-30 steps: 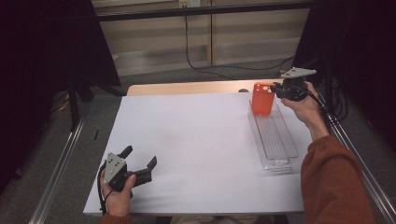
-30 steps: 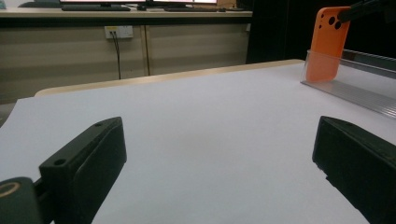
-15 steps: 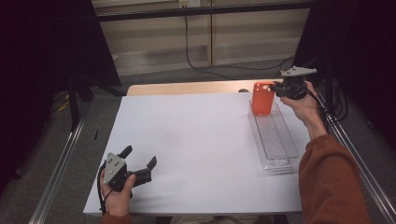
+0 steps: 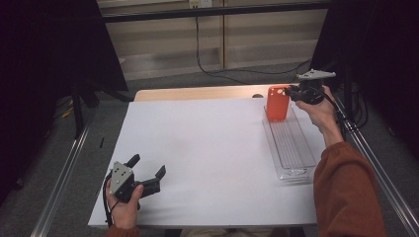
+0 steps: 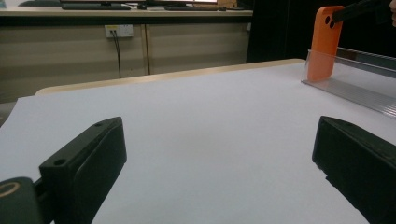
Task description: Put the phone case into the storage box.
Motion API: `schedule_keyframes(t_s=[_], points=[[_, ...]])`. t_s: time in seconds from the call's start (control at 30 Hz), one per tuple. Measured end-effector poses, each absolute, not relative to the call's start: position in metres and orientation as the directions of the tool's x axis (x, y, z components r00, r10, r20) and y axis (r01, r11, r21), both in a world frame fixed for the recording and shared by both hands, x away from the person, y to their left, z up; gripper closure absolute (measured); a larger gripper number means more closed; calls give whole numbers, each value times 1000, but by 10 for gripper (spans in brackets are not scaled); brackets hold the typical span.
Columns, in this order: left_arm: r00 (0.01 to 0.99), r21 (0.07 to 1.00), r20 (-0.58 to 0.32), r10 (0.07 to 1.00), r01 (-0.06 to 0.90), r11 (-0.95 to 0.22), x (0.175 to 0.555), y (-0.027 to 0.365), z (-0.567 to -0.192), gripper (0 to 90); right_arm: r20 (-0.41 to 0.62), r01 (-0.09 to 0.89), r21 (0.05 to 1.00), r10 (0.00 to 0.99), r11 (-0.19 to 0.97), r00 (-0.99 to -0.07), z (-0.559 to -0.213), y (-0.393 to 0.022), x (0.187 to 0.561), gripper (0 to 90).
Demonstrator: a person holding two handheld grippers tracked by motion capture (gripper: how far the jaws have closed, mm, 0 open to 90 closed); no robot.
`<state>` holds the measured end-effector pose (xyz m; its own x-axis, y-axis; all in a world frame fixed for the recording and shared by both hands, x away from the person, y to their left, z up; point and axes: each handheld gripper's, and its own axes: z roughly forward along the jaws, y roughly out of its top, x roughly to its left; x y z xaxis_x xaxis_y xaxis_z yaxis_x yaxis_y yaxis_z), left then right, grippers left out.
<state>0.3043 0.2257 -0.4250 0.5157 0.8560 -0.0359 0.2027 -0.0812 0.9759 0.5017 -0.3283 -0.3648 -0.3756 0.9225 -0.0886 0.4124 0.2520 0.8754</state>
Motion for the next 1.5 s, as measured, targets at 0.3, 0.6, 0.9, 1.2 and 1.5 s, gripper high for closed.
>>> schedule_keyframes(t_s=[0.3, 0.6, 0.9, 1.2, 1.5], points=[[514, 975, -37, 857, 207, -82, 305, 226, -425, 30, -70, 413, 882, 929, 228, -363, -364, -332, 503, 713], [514, 976, -35, 857, 204, -82, 304, 226, -425, 30, -59, 413, 886, 935, 211, -350, -365, -334, 503, 659], [513, 976, -38, 857, 202, -78, 304, 226, -425, 30, -38, 425, 887, 944, 183, -327, -367, -335, 502, 545], [509, 976, -38, 860, 203, -77, 306, 226, -425, 31, 1, 446, 884, 953, 141, -303, -366, -337, 498, 292], [503, 976, -44, 863, 208, -71, 307, 224, -425, 31, -1, 433, 892, 958, 130, -286, -365, -342, 491, 92]])
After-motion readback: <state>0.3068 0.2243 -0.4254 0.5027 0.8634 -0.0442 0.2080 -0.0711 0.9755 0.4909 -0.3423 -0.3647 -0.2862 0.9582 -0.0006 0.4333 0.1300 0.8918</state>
